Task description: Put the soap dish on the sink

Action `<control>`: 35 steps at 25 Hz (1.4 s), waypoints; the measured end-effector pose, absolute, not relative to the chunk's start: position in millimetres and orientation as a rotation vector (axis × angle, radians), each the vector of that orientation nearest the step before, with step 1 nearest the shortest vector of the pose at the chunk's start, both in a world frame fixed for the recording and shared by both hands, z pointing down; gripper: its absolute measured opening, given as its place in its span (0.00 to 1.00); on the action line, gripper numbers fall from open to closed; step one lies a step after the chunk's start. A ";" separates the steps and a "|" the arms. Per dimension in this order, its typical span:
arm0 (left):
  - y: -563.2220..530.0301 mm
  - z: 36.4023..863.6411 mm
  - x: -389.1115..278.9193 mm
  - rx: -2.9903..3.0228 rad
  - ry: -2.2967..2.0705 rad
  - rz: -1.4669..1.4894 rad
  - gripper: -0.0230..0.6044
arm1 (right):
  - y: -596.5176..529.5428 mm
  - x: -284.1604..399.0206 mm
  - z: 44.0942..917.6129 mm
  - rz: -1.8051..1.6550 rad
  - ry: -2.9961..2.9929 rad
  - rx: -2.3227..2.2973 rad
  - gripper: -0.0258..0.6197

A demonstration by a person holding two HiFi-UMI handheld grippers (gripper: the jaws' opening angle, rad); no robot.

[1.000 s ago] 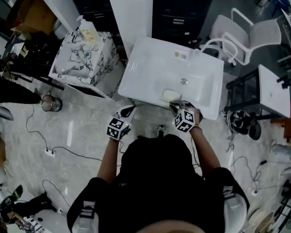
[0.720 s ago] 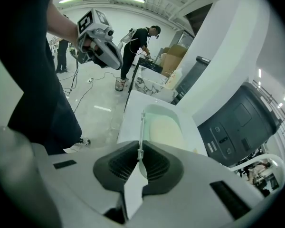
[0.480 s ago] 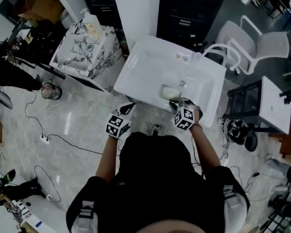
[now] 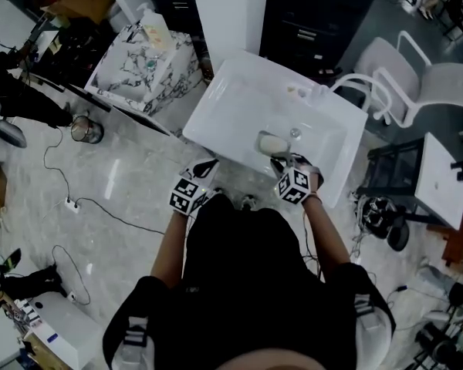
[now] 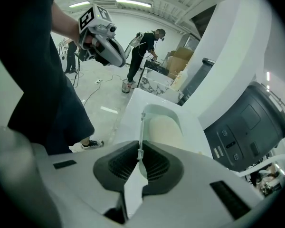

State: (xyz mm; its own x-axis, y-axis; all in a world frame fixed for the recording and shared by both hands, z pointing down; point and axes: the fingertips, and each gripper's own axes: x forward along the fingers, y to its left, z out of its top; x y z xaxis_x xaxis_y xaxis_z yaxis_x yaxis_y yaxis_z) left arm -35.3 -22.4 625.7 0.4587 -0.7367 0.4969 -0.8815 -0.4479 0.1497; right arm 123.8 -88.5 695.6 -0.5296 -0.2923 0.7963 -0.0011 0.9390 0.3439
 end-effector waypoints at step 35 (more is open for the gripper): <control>-208.8 658.8 -102.8 2.403 -1.109 0.524 0.04 | -239.3 51.4 723.3 -0.253 -2.013 0.307 0.06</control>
